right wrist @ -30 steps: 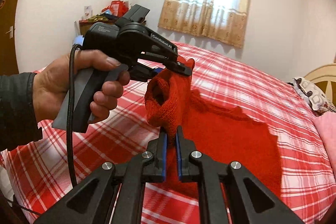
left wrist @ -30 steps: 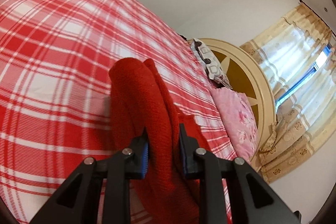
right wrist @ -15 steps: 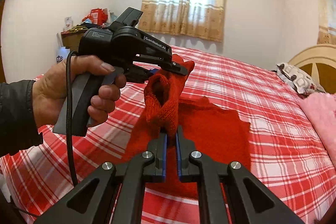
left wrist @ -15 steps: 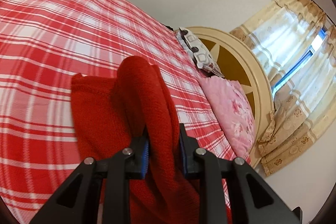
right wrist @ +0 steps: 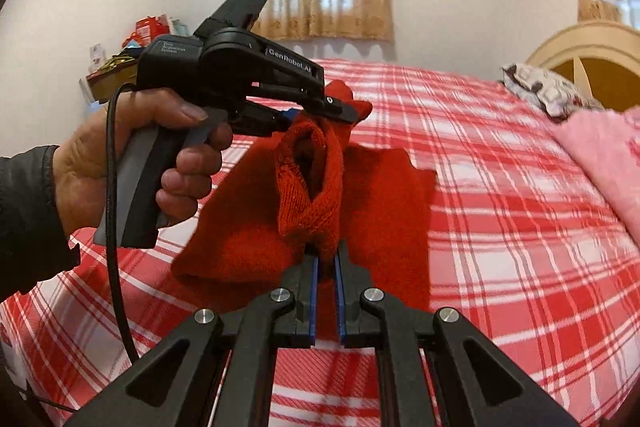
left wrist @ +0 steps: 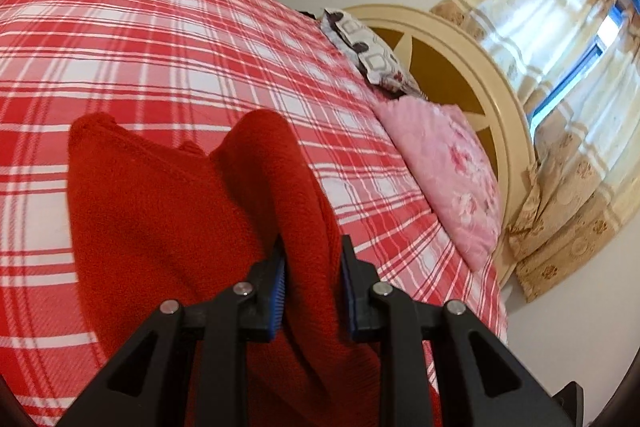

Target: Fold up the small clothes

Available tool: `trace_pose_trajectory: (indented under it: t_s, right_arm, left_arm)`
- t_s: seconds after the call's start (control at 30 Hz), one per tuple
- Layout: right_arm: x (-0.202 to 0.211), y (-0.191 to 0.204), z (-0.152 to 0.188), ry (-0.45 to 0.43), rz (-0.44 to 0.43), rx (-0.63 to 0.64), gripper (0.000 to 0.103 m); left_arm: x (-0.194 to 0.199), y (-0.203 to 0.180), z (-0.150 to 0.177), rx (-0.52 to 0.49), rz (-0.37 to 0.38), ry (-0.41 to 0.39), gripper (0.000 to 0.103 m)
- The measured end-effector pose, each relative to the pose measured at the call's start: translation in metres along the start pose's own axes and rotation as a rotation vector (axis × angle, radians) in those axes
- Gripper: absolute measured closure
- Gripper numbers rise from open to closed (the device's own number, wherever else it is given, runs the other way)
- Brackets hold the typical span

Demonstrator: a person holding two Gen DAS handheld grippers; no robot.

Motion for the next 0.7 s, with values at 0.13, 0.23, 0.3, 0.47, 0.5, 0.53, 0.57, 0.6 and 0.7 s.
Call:
trace_pose_trajectory:
  t_s: [0.13, 0.23, 0.3, 0.47, 0.5, 0.53, 0.57, 0.6, 0.7]
  right_arm:
    - [-0.003, -0.014, 0.016, 0.043, -0.01, -0.061, 0.097]
    - [-0.009, -0.025, 0.025, 0.071, -0.03, -0.12, 0.097]
    - [-0.012, -0.031, 0.028, 0.081, -0.04, -0.154, 0.097]
    - [-0.015, -0.046, 0.038, 0.095, -0.07, -0.234, 0.097]
    - [-0.015, -0.048, 0.04, 0.099, -0.071, -0.244, 0.097]
    - [-0.014, -0.049, 0.041, 0.101, -0.072, -0.249, 0.097]
    - [-0.013, -0.049, 0.043, 0.101, -0.077, -0.251, 0.097]
    - [-0.012, -0.049, 0.044, 0.1, -0.084, -0.254, 0.097]
    - [-0.005, -0.054, 0.047, 0.087, -0.097, -0.289, 0.092]
  left_arm:
    - [-0.017, -0.014, 0.005, -0.038, -0.007, 0.036, 0.079]
    - [-0.03, -0.024, 0.012, -0.091, -0.03, 0.053, 0.079]
    - [-0.038, -0.026, 0.016, -0.114, -0.053, 0.06, 0.079]
    - [-0.045, -0.032, 0.019, -0.157, -0.11, 0.045, 0.073]
    - [-0.041, -0.036, 0.021, -0.175, -0.116, 0.027, 0.065]
    - [-0.031, -0.04, 0.023, -0.206, -0.113, -0.005, 0.062]
    - [-0.027, -0.043, 0.024, -0.225, -0.111, -0.019, 0.059]
    - [-0.016, -0.045, 0.027, -0.254, -0.114, -0.042, 0.054]
    - [0.007, -0.044, 0.038, -0.309, -0.15, -0.109, 0.033]
Point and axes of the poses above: each gripper's, at about its wrist camera, not at the fingertips, and x roughly against the way its jaws point, y to its left, z to its underside, the point moved 3 cm from there along -x, roughly the way its jaws point, and after that the axes turned 9 degrees about x, right-handed, at the moved point
